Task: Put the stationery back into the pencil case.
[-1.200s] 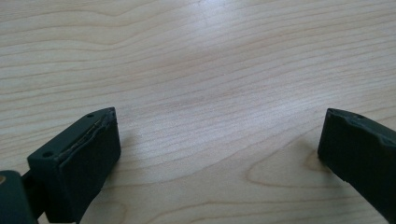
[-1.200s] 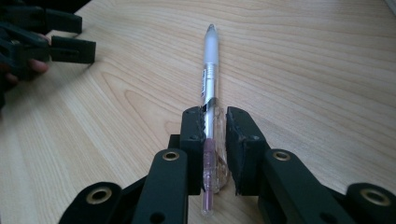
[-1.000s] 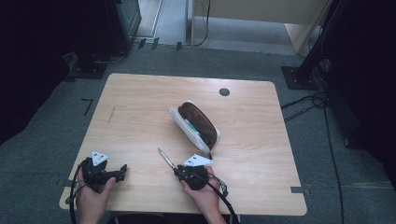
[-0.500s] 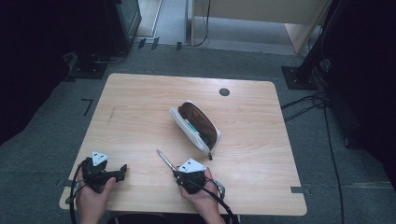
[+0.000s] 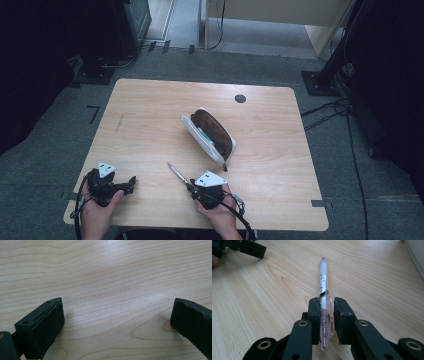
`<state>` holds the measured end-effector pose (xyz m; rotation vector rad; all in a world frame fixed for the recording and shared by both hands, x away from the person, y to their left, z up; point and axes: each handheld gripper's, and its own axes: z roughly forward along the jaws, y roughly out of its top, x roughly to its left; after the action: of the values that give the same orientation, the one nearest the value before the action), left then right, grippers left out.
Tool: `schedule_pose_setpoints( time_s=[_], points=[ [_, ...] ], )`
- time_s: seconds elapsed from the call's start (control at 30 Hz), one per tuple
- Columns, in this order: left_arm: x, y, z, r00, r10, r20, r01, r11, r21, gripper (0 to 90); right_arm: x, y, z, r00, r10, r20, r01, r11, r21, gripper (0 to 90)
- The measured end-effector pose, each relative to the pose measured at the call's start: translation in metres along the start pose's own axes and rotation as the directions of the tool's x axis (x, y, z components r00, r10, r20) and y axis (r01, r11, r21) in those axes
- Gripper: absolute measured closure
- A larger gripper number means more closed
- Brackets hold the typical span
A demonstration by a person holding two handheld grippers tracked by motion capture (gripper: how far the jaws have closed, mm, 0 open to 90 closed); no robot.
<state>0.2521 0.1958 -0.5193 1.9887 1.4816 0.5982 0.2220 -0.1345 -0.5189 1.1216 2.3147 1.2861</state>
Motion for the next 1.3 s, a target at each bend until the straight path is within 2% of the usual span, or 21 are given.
schedule_pose_setpoints(
  time_s=[0.1,0.2,0.33,0.4,0.43,0.63,0.67,0.73,0.77,0.83,0.97,1.13,1.3],
  points=[
    [0.000,0.000,0.000,1.0000,0.000,0.000,0.000,1.0000,0.000,0.0,-0.001,0.001,-0.002,1.0000,-0.004,0.003,0.004,1.000,-0.007,76.5],
    [0.000,0.000,0.000,1.0000,0.006,0.006,-0.006,1.0000,0.000,0.0,-0.001,0.000,-0.003,0.9999,-0.015,0.001,0.015,1.000,0.009,76.5],
    [-0.006,-0.001,-0.001,0.9987,0.038,0.035,-0.038,0.9993,0.000,0.0,0.000,-0.003,-0.004,0.9996,-0.024,-0.012,0.024,0.999,0.024,76.5],
    [-0.012,-0.001,-0.001,0.9968,0.058,0.055,-0.058,0.9983,-0.002,0.0,0.000,-0.004,-0.005,0.9988,-0.041,-0.027,0.042,0.998,0.036,76.5],
    [-0.017,0.000,0.000,0.9942,0.081,0.071,-0.081,0.9967,-0.002,0.0,0.000,-0.005,-0.004,0.9985,-0.045,-0.031,0.046,0.998,0.042,76.5],
    [-0.025,0.002,0.002,0.9873,0.117,0.107,-0.117,0.9931,-0.005,0.0,-0.002,-0.006,-0.003,0.9984,-0.041,-0.040,0.043,0.997,0.065,75.5],
    [-0.027,0.003,0.003,0.9869,0.118,0.110,-0.118,0.9930,-0.006,0.0,-0.001,-0.005,-0.001,0.9985,-0.041,-0.036,0.043,0.997,0.070,67.5],
    [-0.030,0.003,0.003,0.9857,0.123,0.115,-0.123,0.9923,-0.008,0.0,0.001,-0.004,0.000,0.9986,-0.041,-0.034,0.043,0.996,0.072,64.8],
    [-0.031,0.003,0.003,0.9847,0.128,0.118,-0.128,0.9917,-0.005,0.0,0.004,0.001,0.003,0.9970,-0.072,-0.028,0.074,0.993,0.087,64.6],
    [-0.031,0.003,0.003,0.9844,0.129,0.120,-0.130,0.9915,-0.005,0.0,0.008,0.008,0.005,0.9956,-0.087,-0.036,0.090,0.992,0.088,65.9],
    [-0.030,0.003,0.003,0.9831,0.131,0.127,-0.131,0.9913,-0.008,0.0,0.012,0.022,0.010,0.9945,-0.091,-0.052,0.095,0.992,0.080,69.4],
    [-0.030,0.002,0.002,0.9814,0.140,0.131,-0.140,0.9901,-0.008,0.0,0.014,0.036,0.028,0.9959,-0.076,-0.048,0.081,0.991,0.110,72.5],
    [-0.030,0.002,0.002,0.9808,0.143,0.133,-0.143,0.9897,-0.008,0.0,0.016,0.047,0.044,0.9974,-0.072,-0.007,0.073,0.990,0.123,73.9]
  ],
)
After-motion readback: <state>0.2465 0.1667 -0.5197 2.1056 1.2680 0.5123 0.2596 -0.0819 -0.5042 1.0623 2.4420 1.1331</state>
